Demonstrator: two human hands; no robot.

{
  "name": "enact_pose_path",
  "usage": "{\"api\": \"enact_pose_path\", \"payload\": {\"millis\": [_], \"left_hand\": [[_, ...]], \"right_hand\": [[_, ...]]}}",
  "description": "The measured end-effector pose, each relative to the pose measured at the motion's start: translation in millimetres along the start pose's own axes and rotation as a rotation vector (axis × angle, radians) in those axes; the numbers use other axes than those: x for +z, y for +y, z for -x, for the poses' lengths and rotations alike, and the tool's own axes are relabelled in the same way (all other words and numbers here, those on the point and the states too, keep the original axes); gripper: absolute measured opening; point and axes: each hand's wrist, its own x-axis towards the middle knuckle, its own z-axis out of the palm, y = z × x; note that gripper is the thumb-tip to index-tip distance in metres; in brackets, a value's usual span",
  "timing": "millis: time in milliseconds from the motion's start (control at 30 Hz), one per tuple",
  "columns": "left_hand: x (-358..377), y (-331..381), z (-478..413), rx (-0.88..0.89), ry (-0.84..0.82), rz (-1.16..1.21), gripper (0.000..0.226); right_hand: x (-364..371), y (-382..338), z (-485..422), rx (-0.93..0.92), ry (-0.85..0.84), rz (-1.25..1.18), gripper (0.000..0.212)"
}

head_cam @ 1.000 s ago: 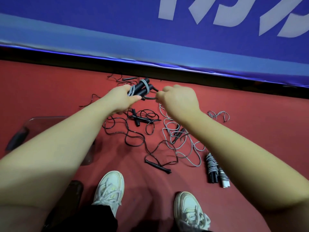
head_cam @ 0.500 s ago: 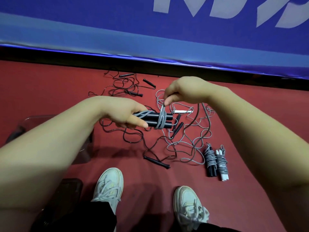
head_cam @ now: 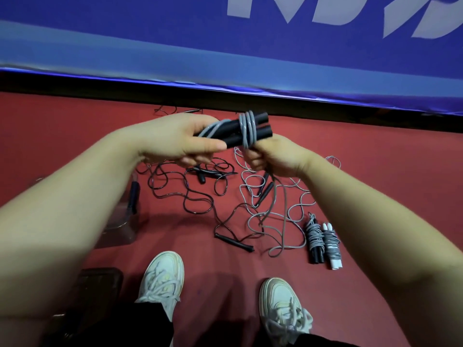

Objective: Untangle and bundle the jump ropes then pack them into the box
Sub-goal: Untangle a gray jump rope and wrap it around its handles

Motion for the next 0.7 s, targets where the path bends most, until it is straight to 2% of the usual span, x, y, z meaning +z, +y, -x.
{"api": "enact_pose_path", "payload": {"millis": [100,233,400,500,567,700], "left_hand": [[-4.4,-5.1,-5.3,-0.019,0.174,0.145,0.015],[-20.0,-22.0,-10.1,-0.081,0.400,0.282,0.019],[-18.6,-55.5,-13.6,-0.248,0.554,-0.040,0.007],[-17.5,-68.5,-16.9,-0.321,0.574,-0.362,0.022],[-18.8,-76.0,-17.4,-0.387,0.595,-0.567,0.033],[-15.0,-92.4,-12.2,-0.477,0.526,-0.717,0.040]], "right_hand": [[11.5,12.1,-10.1,0.003,0.093,-0.082,0.038],[25.5,24.9,-11.2,0.003,0.197,0.334,0.032],[43.4,12.3,-13.1,0.107,0.153,0.817,0.035],[51.2,2.5,-14.8,0.142,0.178,1.147,0.036],[51.6,-5.1,-13.6,0.170,0.188,1.234,0.037],[48.2,-26.6,-7.8,0.204,0.114,1.200,0.042]]}}
